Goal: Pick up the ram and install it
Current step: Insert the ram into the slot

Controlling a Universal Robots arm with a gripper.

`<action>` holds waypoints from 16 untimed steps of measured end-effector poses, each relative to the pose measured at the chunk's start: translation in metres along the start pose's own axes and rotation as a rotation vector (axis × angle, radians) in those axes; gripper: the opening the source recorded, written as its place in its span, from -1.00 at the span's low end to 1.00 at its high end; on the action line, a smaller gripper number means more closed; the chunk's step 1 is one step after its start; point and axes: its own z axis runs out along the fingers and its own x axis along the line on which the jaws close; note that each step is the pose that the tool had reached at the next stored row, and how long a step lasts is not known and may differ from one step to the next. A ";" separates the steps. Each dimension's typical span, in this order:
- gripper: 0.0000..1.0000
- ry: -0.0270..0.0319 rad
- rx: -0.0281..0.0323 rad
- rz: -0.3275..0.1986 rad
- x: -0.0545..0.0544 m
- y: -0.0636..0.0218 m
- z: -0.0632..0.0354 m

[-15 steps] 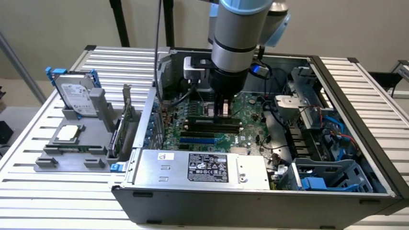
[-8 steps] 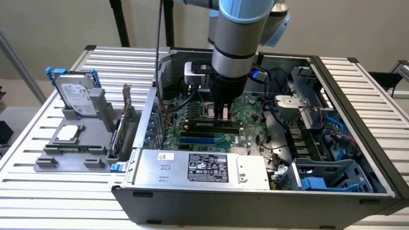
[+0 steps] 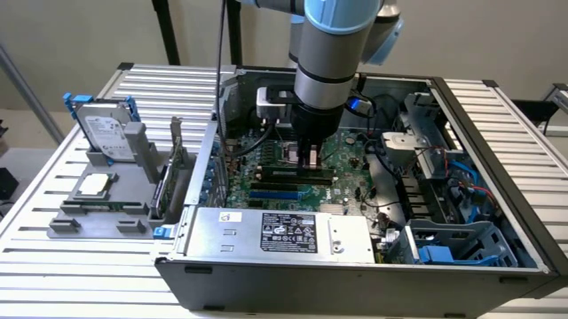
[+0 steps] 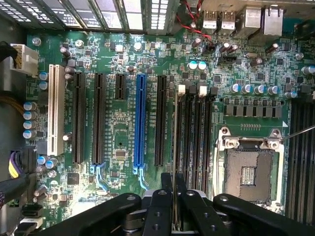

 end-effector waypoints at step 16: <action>-0.73 0.0264 0.0012 0.012 -0.012 -0.0003 0.0074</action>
